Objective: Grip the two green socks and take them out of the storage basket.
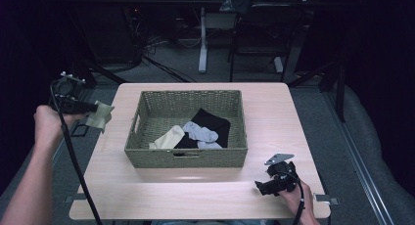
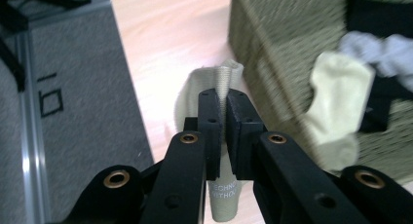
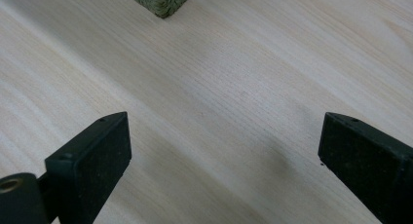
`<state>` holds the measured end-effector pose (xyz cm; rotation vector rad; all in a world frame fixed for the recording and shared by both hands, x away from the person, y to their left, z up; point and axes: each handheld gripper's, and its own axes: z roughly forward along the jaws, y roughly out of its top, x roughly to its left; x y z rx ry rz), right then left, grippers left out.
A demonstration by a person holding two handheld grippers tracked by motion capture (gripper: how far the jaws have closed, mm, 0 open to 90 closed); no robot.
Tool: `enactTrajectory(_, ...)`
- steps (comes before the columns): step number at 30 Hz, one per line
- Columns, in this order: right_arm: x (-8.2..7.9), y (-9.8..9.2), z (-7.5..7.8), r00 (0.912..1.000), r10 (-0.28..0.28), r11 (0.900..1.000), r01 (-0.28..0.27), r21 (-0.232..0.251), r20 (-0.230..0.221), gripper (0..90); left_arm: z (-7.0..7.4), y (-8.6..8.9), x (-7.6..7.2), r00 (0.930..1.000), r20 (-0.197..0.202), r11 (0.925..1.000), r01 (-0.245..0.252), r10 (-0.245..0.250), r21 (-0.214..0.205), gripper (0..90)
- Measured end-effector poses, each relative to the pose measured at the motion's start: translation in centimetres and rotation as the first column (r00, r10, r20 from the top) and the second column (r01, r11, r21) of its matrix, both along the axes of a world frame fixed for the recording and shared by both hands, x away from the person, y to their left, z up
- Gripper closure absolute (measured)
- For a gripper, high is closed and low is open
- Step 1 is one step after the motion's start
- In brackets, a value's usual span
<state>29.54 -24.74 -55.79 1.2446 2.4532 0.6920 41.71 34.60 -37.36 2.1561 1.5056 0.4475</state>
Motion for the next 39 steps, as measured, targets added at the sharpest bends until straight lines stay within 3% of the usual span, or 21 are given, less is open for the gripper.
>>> enactTrajectory(7,-0.1,0.0,0.0,1.0000,-0.002,1.0000,0.002,0.008,0.003,4.6,-3.4,0.5,0.3,0.9985,-0.048,0.9991,-0.026,0.025,-0.032,85.5)
enactTrajectory(17,0.0,0.0,0.1,1.0000,0.003,1.0000,-0.003,-0.001,0.000,4.6,-8.7,-0.1,1.3,0.9910,-0.128,0.9986,-0.042,0.038,-0.031,85.4)
enactTrajectory(20,0.0,0.0,0.0,1.0000,0.001,1.0000,-0.001,0.007,0.003,4.6,-11.1,-0.1,1.6,0.9830,-0.179,0.9984,-0.047,0.041,-0.031,85.2)
enactTrajectory(27,0.0,0.0,0.0,1.0000,0.006,0.9999,-0.006,-0.010,-0.005,4.6,-14.9,0.1,2.1,0.9689,-0.241,0.9968,-0.070,0.058,-0.040,83.4)
enactTrajectory(32,0.0,0.0,0.0,1.0000,0.006,0.9999,-0.006,-0.011,-0.005,4.6,-16.0,0.5,2.1,0.9647,-0.253,0.9943,-0.089,0.072,-0.059,76.9)
enactTrajectory(34,0.0,0.0,0.0,1.0000,0.005,0.9999,-0.005,-0.010,-0.005,4.6,-15.6,0.6,1.9,0.9710,-0.229,0.9943,-0.085,0.068,-0.065,65.8)
enactTrajectory(39,0.0,0.0,0.0,1.0000,0.004,0.9999,-0.005,-0.014,-0.007,4.6,-13.5,0.9,1.3,0.9786,-0.189,0.9935,-0.095,0.082,-0.063,36.5)
